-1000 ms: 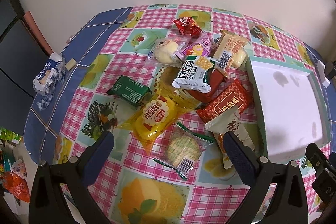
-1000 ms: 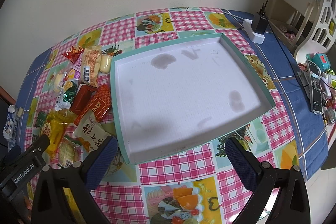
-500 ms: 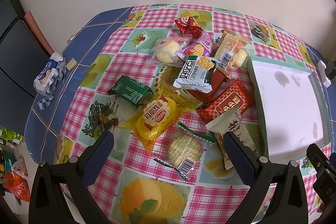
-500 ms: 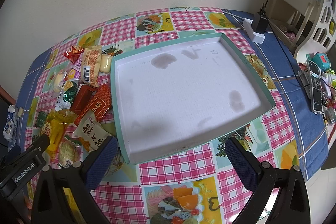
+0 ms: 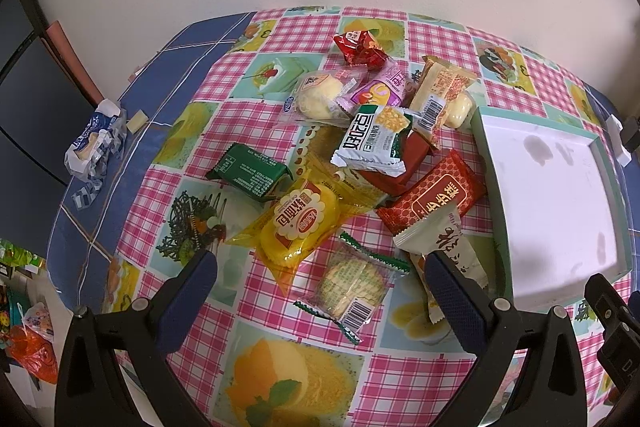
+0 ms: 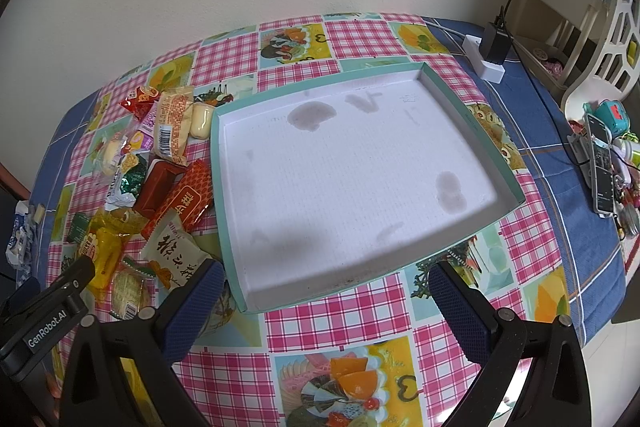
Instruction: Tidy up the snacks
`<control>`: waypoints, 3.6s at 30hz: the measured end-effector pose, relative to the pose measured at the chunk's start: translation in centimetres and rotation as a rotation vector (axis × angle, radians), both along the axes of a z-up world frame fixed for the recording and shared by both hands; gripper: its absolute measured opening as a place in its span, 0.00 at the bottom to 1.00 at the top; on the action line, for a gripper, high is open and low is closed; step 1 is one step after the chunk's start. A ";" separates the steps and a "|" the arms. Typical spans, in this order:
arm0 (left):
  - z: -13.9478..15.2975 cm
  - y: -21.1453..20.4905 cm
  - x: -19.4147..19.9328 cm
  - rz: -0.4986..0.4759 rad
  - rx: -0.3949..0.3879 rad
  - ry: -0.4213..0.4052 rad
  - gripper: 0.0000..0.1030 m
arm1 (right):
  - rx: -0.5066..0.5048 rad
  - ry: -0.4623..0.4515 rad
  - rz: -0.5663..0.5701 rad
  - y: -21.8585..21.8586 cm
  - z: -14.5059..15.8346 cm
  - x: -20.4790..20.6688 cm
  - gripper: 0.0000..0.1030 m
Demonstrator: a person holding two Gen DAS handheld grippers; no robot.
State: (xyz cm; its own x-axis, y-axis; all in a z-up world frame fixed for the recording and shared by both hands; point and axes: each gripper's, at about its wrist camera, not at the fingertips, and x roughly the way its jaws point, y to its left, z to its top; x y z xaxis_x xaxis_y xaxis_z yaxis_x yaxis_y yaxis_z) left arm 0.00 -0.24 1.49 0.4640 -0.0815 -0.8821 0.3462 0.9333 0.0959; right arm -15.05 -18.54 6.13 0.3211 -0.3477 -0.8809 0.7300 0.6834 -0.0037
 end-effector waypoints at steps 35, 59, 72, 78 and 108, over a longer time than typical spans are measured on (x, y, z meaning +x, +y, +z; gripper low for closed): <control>-1.6 5.5 3.9 0.220 -0.101 0.093 1.00 | 0.124 -0.050 0.282 4.4 -1.6 7.0 1.00; -7.6 5.2 5.6 0.319 -0.140 0.363 1.00 | 0.232 0.072 0.471 6.3 -8.5 11.7 0.78; -8.0 0.3 4.0 0.185 -0.171 0.401 0.99 | 0.278 0.073 0.420 5.0 -8.8 10.6 0.54; -9.5 -2.4 3.5 0.132 -0.159 0.446 0.83 | 0.284 0.082 0.410 5.0 -8.7 9.3 0.54; -6.8 -2.4 2.7 0.106 -0.170 0.400 0.50 | 0.258 0.087 0.426 5.4 -8.5 9.8 0.46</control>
